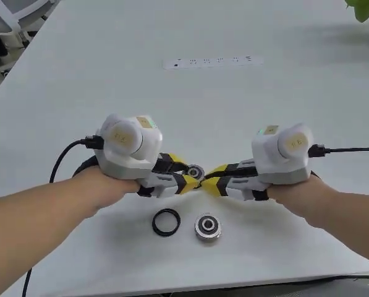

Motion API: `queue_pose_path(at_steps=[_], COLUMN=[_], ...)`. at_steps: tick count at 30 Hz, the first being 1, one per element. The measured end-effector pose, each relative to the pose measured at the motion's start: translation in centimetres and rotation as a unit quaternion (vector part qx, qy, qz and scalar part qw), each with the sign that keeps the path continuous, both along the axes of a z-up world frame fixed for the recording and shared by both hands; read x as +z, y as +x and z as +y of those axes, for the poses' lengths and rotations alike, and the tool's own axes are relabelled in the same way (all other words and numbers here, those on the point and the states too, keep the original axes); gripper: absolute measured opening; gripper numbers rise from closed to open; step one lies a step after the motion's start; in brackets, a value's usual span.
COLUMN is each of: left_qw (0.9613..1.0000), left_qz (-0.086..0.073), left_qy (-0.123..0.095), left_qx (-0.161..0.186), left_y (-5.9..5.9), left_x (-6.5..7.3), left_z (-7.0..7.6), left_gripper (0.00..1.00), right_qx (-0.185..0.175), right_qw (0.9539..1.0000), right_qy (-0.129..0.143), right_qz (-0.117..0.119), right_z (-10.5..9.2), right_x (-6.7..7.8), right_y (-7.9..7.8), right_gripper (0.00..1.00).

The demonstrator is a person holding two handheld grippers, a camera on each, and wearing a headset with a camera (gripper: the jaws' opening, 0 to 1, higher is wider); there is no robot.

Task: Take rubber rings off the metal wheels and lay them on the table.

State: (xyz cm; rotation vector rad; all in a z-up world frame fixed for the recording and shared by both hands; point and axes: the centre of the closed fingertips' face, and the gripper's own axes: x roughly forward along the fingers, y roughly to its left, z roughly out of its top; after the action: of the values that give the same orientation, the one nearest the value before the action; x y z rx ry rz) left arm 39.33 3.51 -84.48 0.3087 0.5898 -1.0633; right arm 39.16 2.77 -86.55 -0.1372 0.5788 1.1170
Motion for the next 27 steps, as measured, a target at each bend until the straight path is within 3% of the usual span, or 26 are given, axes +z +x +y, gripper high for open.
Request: queue_pose_path(at_steps=[14,25,27], left_qw=[0.9998,0.9993,0.9989], left_qz=[-0.015,-0.024,-0.038], left_qy=[0.005,0.01,0.022], left_qx=[0.015,0.027,0.017], left_y=[0.63,0.83,0.65], left_x=[-0.13,-0.26,-0.28], left_z=[-0.08,0.07,0.02], left_gripper=[0.14,0.13,0.13], right_qx=[-0.005,-0.031,-0.036], right_qw=[1.0,0.9993,0.9991], right_qy=[-0.001,-0.001,0.0], right_qz=[-0.007,0.019,0.023], right_z=[0.05,0.05,0.0], right_x=[-0.01,-0.17,-0.19], right_y=[0.04,0.08,0.17], right_gripper=[0.06,0.0,0.0])
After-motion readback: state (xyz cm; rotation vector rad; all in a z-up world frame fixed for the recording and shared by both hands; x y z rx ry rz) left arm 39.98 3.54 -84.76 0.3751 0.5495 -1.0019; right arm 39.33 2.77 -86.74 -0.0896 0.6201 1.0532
